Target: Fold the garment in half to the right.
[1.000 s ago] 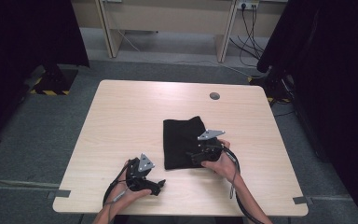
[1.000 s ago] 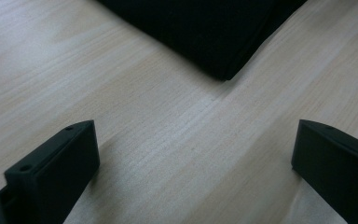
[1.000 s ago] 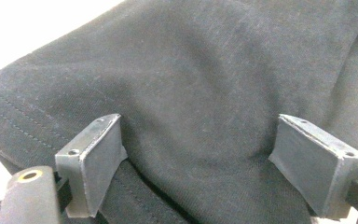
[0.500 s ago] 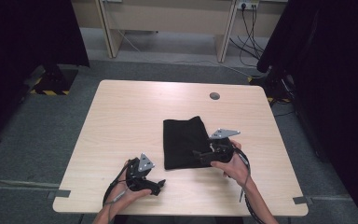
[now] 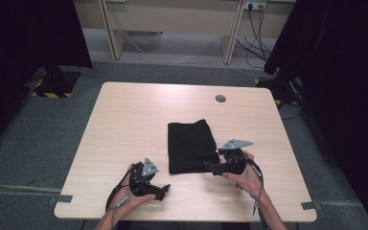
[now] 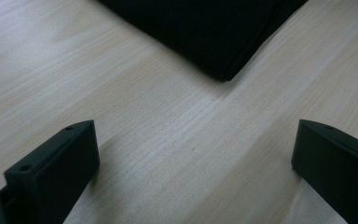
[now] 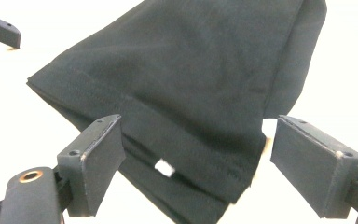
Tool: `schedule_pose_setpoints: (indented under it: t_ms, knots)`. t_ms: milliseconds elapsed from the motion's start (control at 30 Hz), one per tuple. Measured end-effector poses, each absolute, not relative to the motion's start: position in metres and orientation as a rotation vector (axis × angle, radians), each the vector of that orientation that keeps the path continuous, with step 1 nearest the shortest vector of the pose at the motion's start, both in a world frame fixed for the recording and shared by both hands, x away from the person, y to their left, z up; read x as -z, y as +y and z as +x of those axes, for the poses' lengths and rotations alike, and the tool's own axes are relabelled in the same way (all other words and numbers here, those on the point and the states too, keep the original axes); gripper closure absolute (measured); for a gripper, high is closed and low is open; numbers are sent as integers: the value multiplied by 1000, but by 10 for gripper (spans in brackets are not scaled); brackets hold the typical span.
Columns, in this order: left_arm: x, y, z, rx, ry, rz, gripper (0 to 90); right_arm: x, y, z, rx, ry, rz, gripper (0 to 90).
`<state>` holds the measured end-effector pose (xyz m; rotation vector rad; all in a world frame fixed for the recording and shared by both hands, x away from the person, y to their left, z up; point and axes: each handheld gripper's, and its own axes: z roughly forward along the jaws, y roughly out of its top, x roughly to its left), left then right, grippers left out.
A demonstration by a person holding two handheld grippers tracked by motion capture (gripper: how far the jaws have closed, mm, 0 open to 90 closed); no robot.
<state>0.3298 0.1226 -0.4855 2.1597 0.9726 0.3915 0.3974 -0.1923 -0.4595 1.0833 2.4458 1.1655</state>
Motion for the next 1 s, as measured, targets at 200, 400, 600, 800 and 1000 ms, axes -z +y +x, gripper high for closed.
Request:
schedule_pose_setpoints:
  t_ms: [200, 400, 600, 800, 1000]
  knots:
    - [486, 123, 330, -392, 973, 2159, 0, 463, -199, 391, -1150, 2436, 1110, 165]
    - [486, 123, 330, -392, 974, 2159, 0, 466, -206, 385, -1151, 2423, 1139, 165]
    - [486, 123, 330, -392, 974, 2159, 0, 465, -213, 378, -1147, 2409, 1153, 165]
    - [486, 123, 330, -392, 974, 2159, 0, 463, -218, 370, -1139, 2393, 1161, 165]
    - [486, 123, 330, -393, 974, 2159, 0, 464, -223, 363, -1128, 2400, 1165, 165]
